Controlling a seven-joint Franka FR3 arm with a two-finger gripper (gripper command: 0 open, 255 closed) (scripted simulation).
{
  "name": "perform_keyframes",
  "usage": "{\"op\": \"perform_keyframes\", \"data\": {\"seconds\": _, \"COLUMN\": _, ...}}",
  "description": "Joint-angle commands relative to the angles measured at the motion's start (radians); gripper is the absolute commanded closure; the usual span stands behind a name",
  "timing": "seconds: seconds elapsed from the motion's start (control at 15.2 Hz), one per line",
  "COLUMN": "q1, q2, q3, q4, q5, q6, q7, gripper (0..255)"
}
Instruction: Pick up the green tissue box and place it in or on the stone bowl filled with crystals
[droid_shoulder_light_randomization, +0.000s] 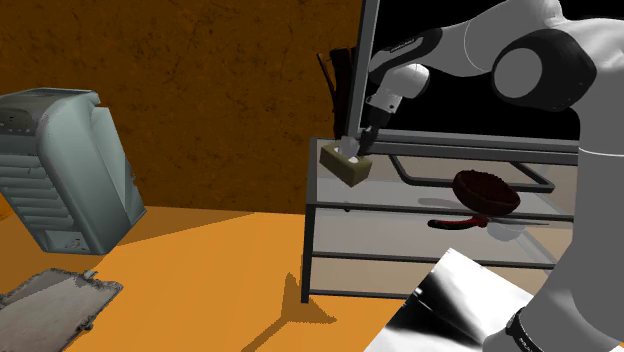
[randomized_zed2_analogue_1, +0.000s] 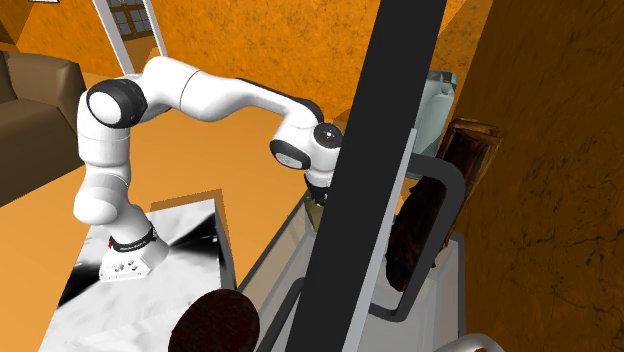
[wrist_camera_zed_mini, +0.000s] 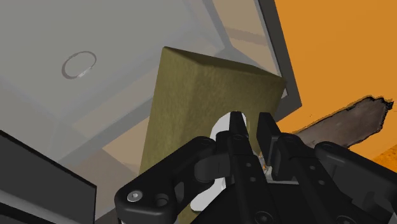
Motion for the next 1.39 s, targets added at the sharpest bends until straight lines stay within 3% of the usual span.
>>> {"op": "perform_keyframes", "data": {"seconds": 0.0, "q1": 0.001, "q2": -0.01, "q3": -0.003, "q4": 0.012, "q5": -0.008, "q6": -0.019, "q7": 0.011, "gripper": 255}}
{"op": "perform_keyframes", "data": {"seconds": 1.32, "q1": -0.015, "q2": -0.056, "q3": -0.019, "q4": 0.213, "q5": -0.049, "q6": -0.237, "q7": 0.112, "gripper": 255}}
